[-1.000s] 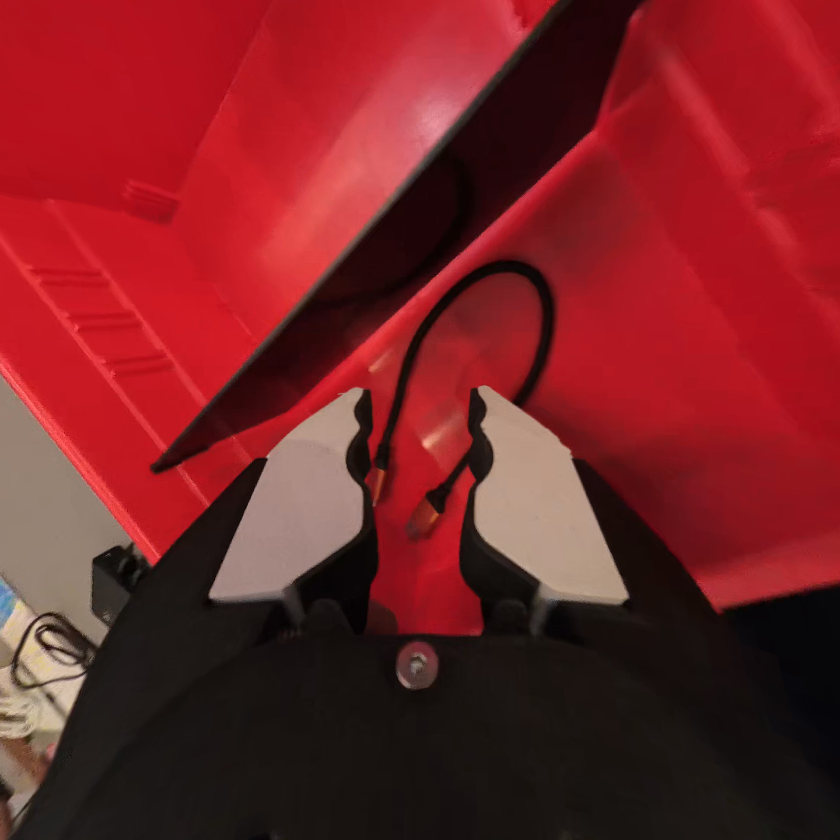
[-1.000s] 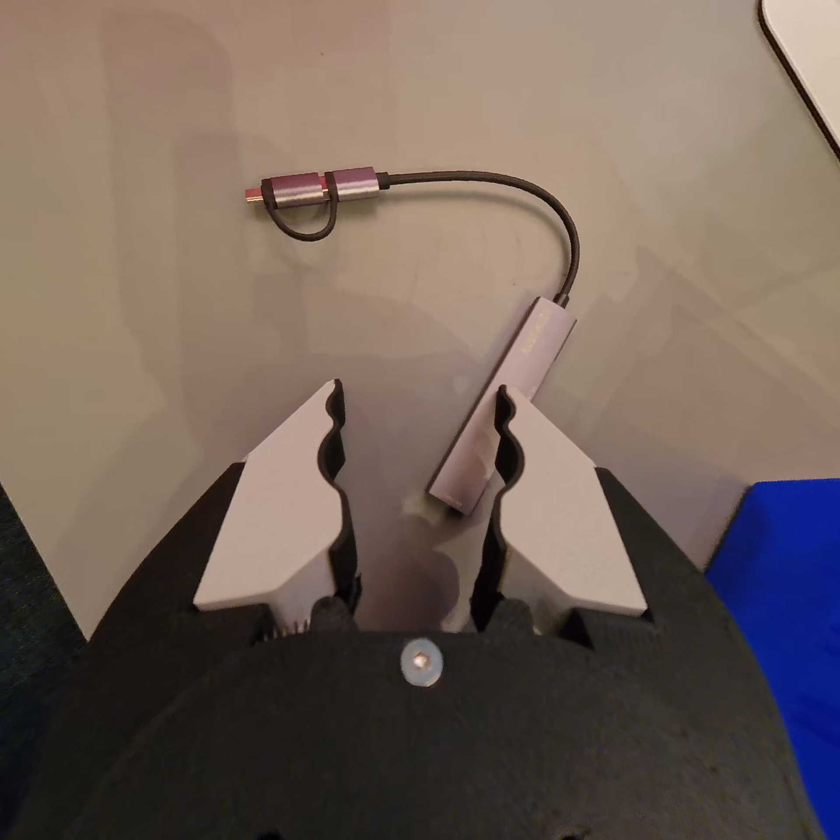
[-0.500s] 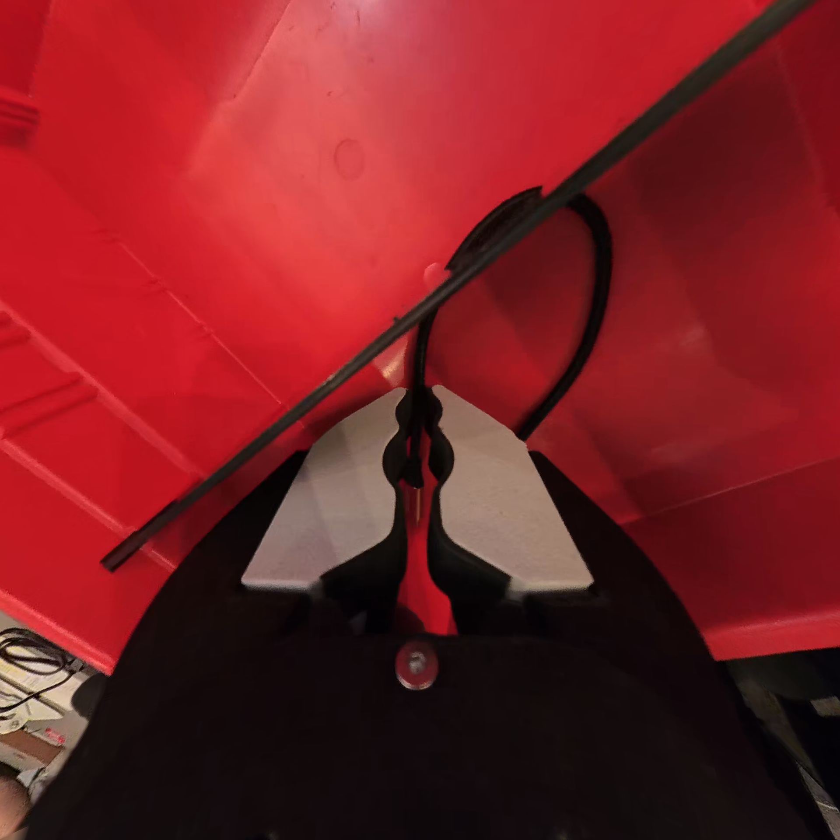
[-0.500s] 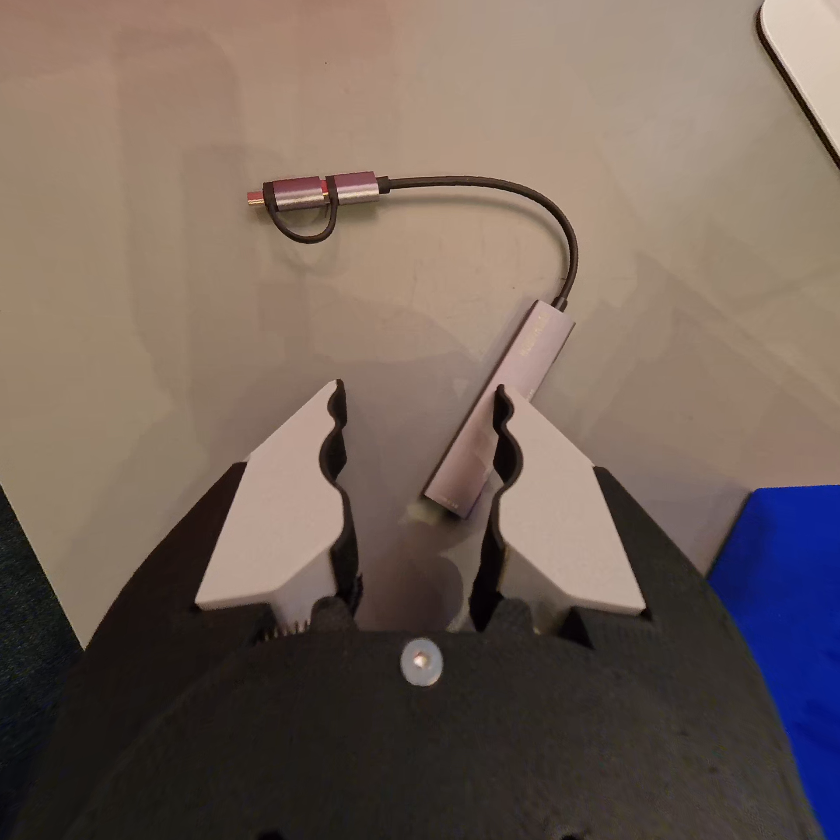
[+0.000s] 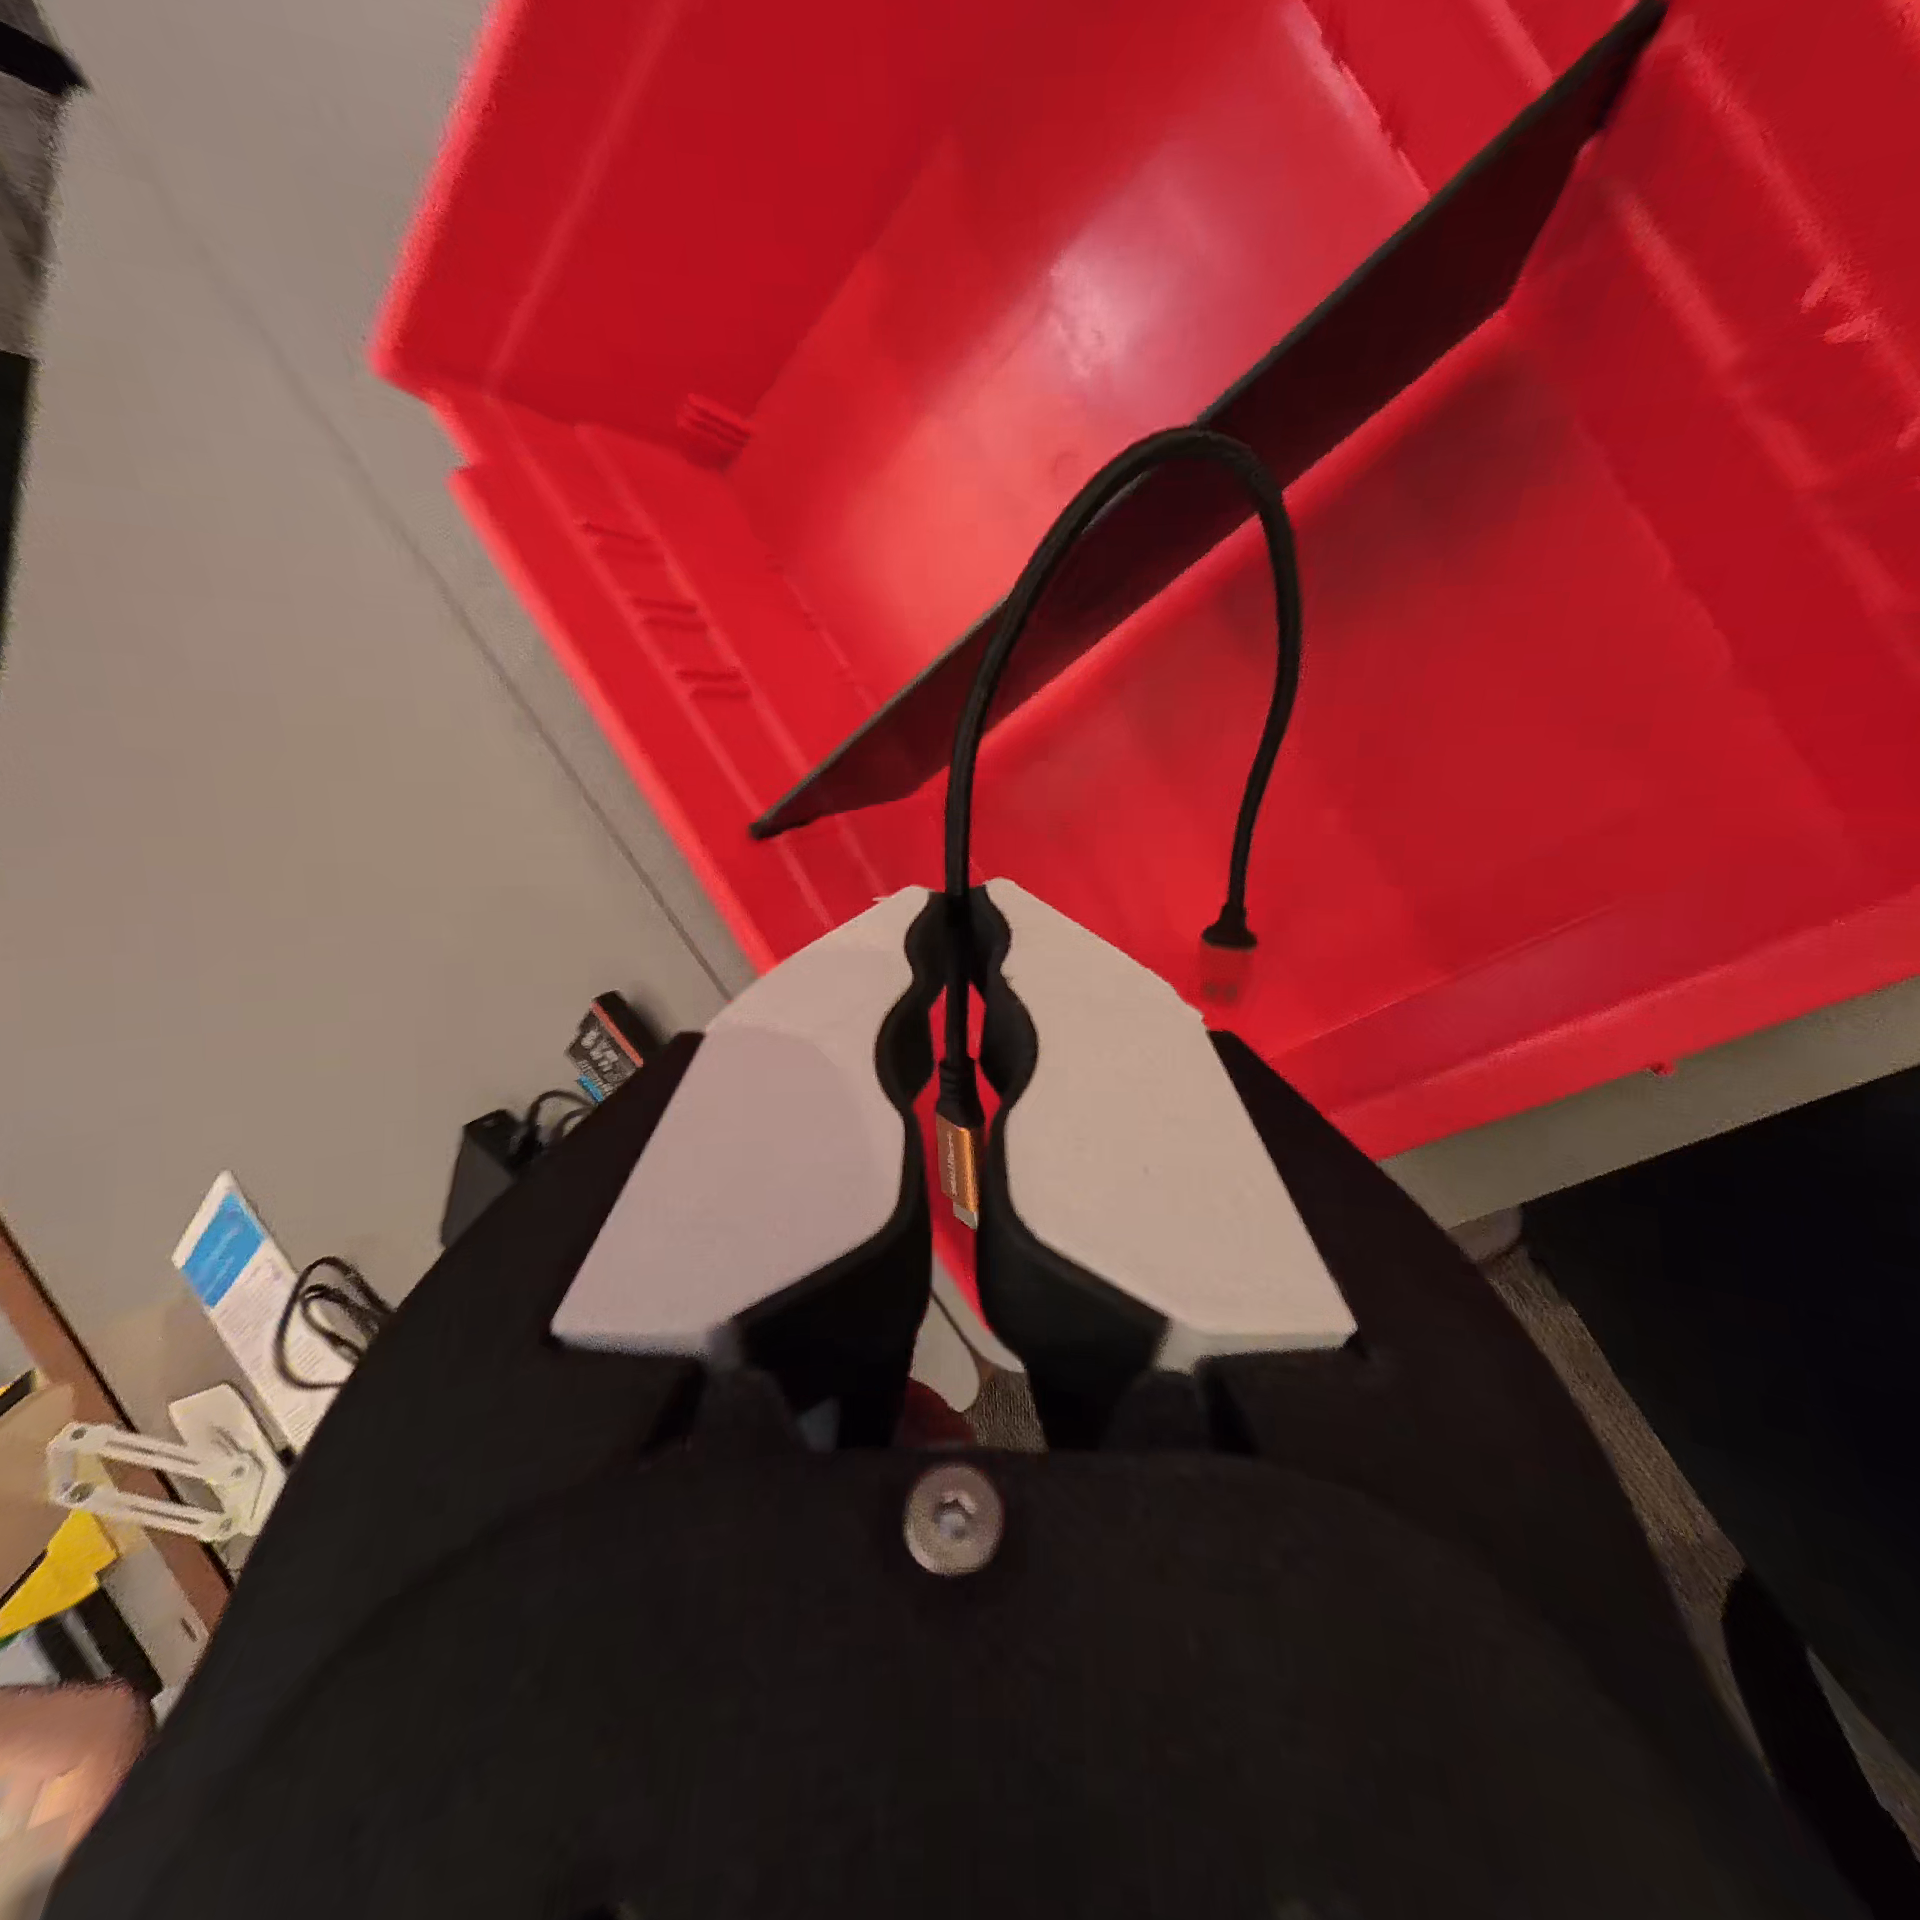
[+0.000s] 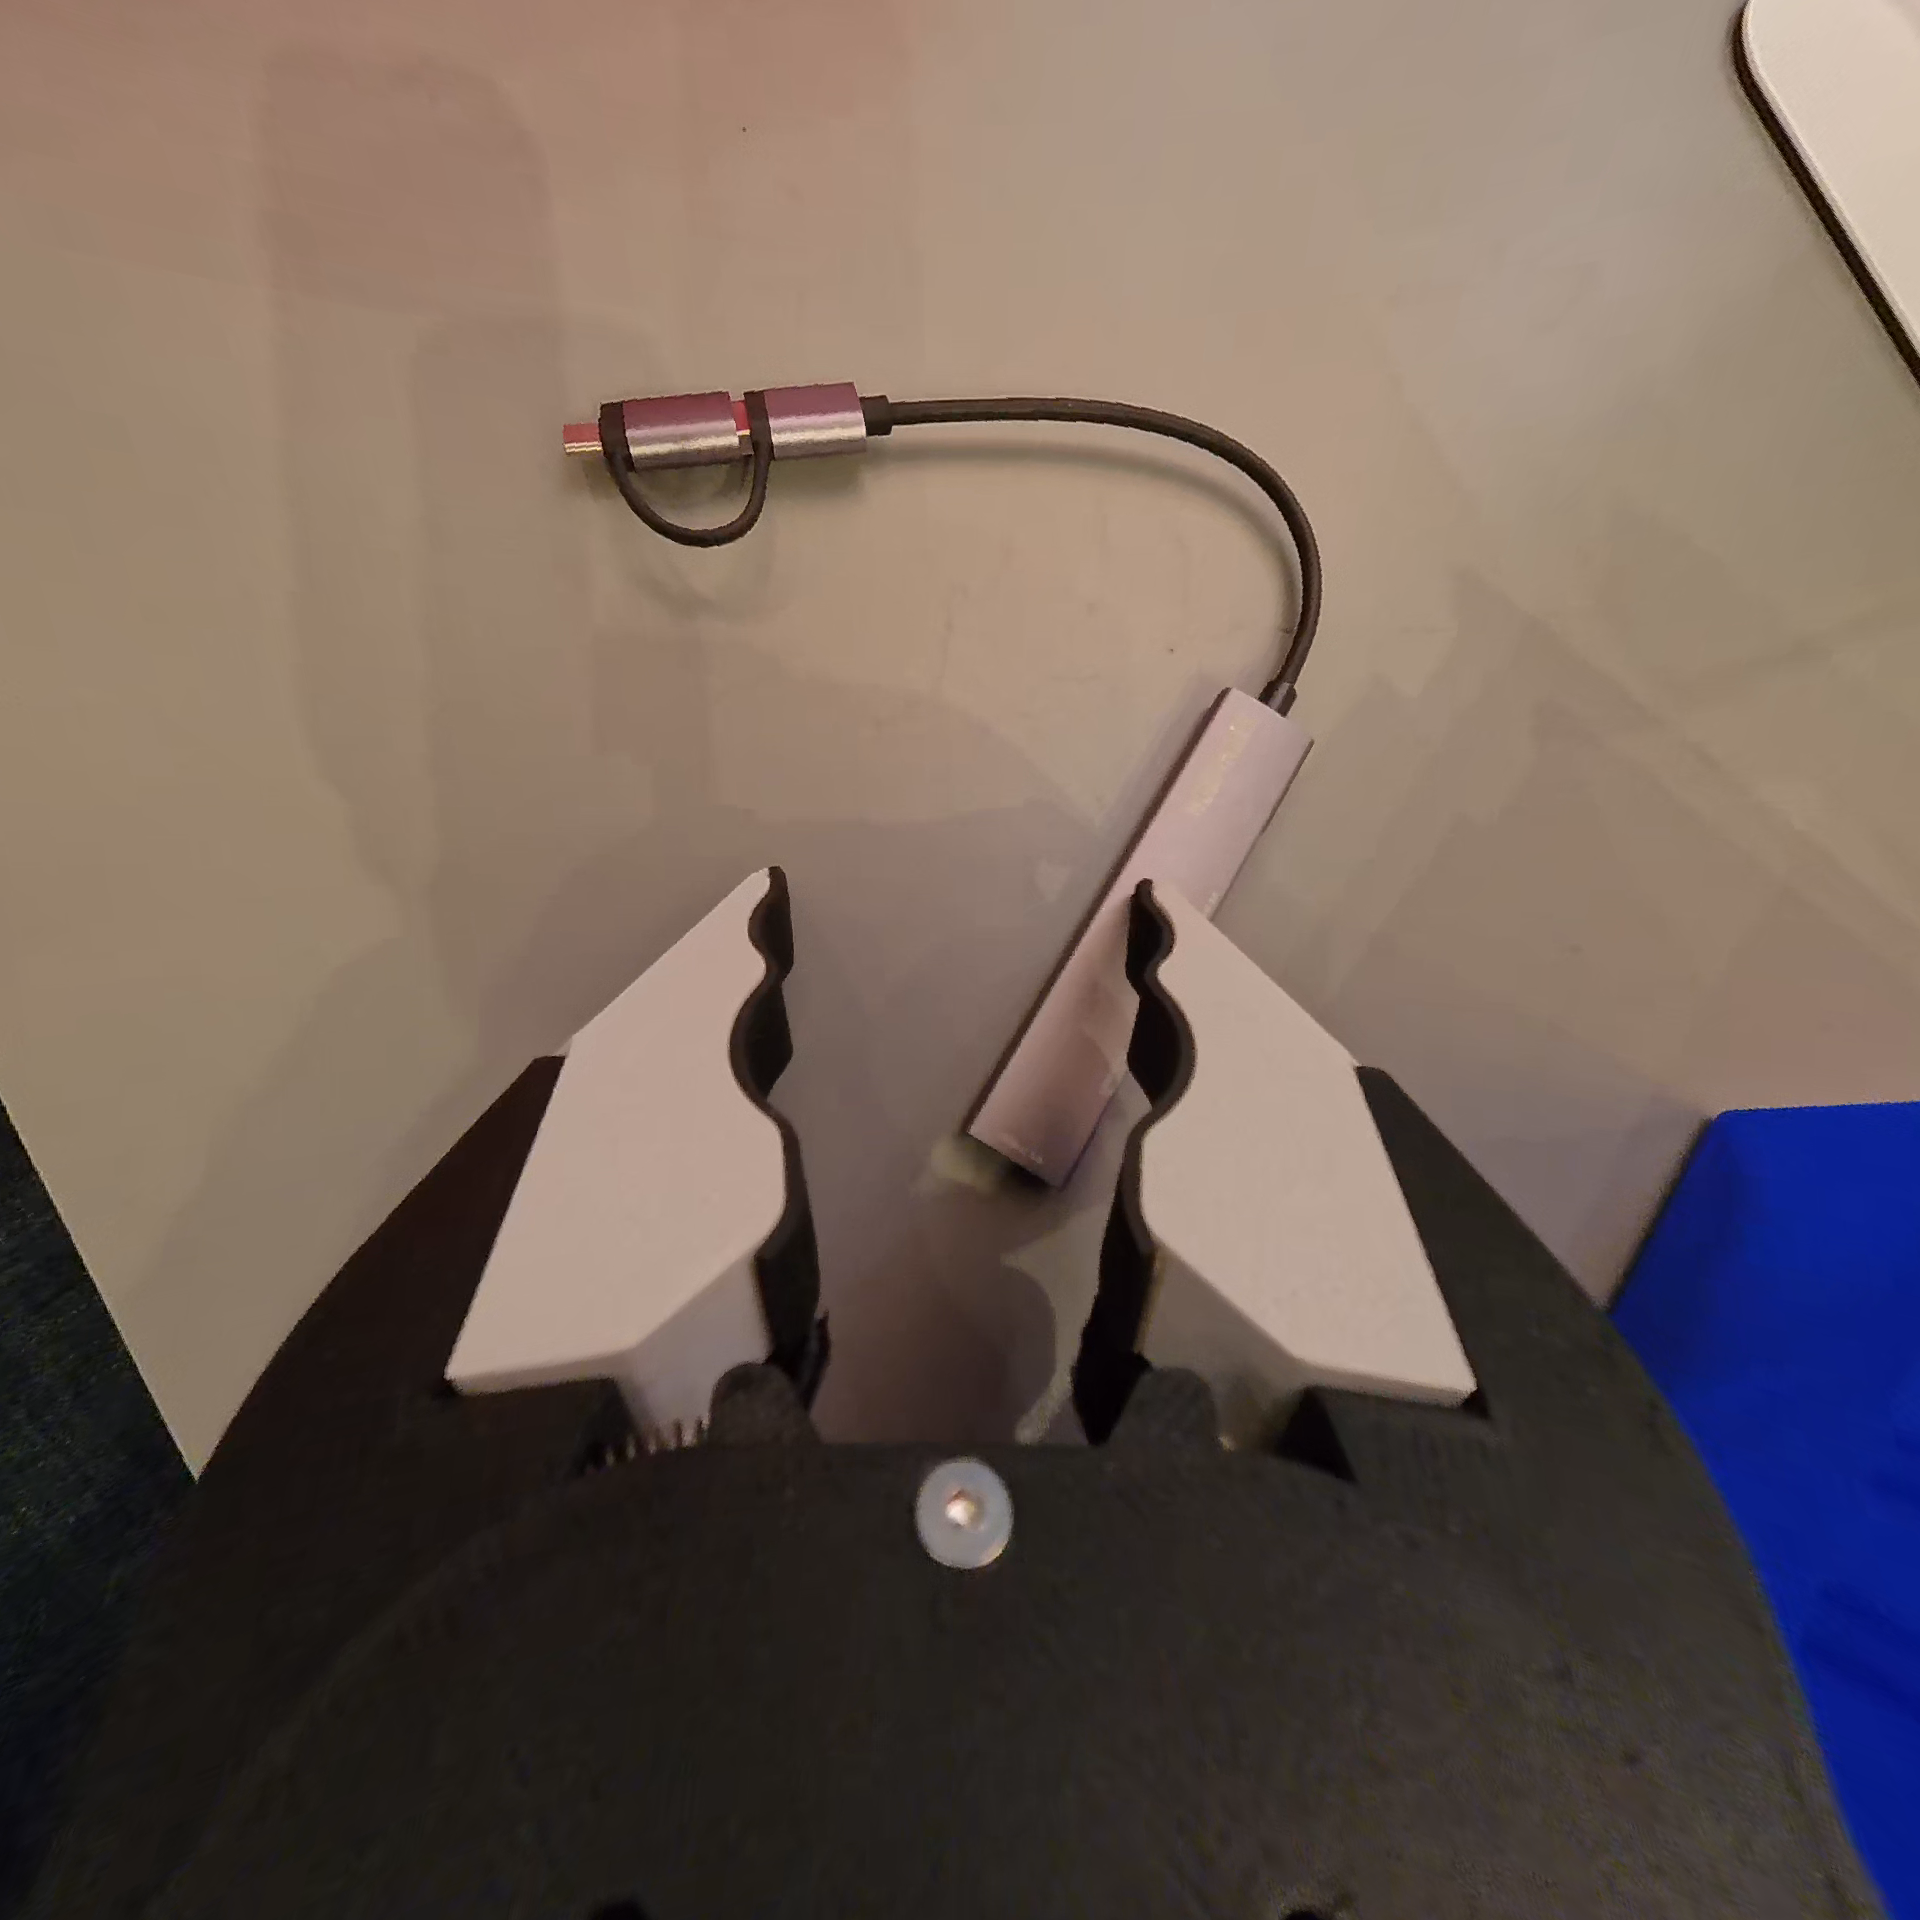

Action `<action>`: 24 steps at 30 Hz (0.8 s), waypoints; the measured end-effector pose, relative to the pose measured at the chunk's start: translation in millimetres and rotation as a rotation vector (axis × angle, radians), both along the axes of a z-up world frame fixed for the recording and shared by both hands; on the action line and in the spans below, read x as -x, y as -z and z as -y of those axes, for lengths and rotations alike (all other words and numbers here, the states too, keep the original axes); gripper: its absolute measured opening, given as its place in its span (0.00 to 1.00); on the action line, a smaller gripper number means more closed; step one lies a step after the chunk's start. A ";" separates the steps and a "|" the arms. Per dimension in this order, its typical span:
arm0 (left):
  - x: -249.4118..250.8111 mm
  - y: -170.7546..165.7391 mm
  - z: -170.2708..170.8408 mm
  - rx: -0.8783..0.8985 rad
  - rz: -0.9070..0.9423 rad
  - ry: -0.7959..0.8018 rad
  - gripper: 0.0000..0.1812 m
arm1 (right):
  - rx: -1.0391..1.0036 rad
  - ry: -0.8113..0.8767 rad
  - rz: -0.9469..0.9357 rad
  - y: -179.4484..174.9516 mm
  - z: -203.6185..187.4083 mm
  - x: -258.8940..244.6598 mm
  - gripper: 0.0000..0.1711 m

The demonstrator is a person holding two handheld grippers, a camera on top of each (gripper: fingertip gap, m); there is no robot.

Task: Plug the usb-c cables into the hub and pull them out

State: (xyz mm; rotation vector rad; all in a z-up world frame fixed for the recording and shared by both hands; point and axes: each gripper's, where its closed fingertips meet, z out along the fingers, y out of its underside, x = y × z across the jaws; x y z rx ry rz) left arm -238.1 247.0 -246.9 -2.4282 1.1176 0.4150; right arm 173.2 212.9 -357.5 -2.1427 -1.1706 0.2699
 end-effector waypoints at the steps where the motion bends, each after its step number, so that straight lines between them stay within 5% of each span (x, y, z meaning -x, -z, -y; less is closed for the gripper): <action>1: 0.9 -12.2 0.8 -0.037 0.003 -0.004 0.01 | -0.001 0.000 0.000 -0.3 0.0 0.0 0.37; 6: -19.9 -76.3 -6.2 -0.292 0.026 0.022 0.01 | -0.018 0.007 -0.010 -5.0 -0.3 0.1 0.38; 15: -133.9 -160.1 -19.4 -0.557 0.095 0.252 0.02 | -0.090 0.015 -0.038 -30.2 5.1 -1.3 0.40; 24: -250.6 -148.3 -19.9 -0.487 0.402 0.389 0.02 | -0.215 -0.042 -0.235 -95.7 18.3 16.0 0.41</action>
